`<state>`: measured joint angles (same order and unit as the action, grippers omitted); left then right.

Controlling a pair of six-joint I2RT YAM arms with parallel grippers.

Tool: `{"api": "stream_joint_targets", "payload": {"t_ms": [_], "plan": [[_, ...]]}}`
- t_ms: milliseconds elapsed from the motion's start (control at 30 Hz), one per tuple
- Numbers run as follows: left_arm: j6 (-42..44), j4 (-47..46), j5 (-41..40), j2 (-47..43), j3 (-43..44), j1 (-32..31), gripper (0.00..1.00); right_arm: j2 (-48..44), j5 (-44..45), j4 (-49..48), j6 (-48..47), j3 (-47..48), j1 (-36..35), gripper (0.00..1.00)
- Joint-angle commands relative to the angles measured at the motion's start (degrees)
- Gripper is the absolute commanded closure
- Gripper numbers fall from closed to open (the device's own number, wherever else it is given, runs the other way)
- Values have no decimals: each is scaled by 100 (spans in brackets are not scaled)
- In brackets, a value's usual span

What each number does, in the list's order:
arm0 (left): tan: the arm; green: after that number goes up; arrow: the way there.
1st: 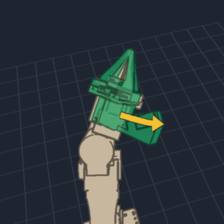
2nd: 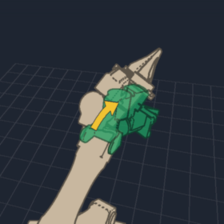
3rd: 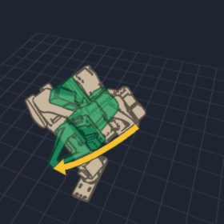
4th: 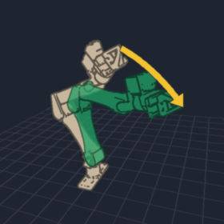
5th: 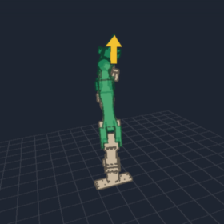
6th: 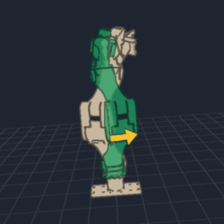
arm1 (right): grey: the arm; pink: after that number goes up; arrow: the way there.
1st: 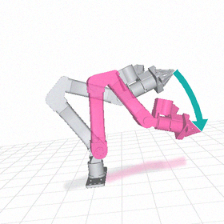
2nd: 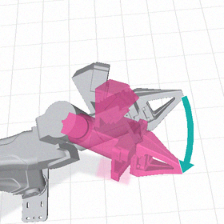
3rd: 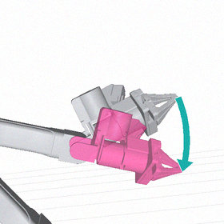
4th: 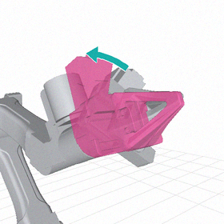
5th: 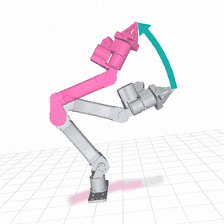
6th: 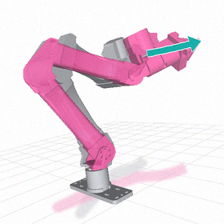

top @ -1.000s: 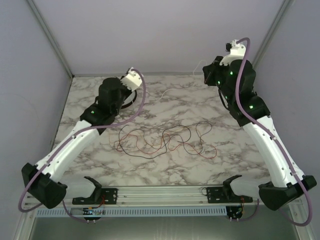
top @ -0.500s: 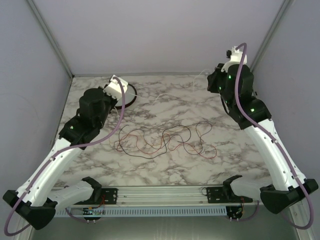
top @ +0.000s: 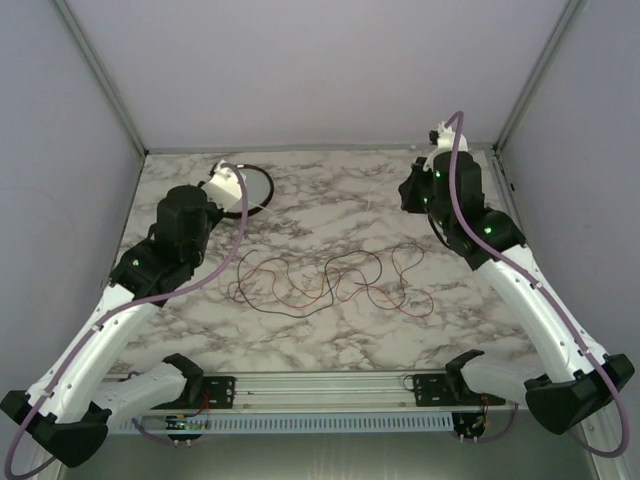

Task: Zip-tie the wires
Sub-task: Place the cable at the center of the board.

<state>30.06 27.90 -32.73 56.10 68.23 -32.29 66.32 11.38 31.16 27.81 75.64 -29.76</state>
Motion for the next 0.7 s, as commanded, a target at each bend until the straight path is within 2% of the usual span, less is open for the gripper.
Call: {"api": "stream_joint_targets", "payload": {"t_ms": [0, 300, 500, 667], "plan": [[240, 115, -223, 222, -21, 9, 100, -304, -43, -21, 225, -63, -159, 100], [-34, -493, 85, 599, -911, -39, 100, -361, 63, 223, 338, -323, -305, 100], [-387, -1073, 568, 741, -1385, -36, 100, -454, 577, 571, 403, -340, -320, 100], [-687, -1198, 871, 991, -1547, -39, 100, -601, 1125, 1061, 586, -264, -320, 100]]}}
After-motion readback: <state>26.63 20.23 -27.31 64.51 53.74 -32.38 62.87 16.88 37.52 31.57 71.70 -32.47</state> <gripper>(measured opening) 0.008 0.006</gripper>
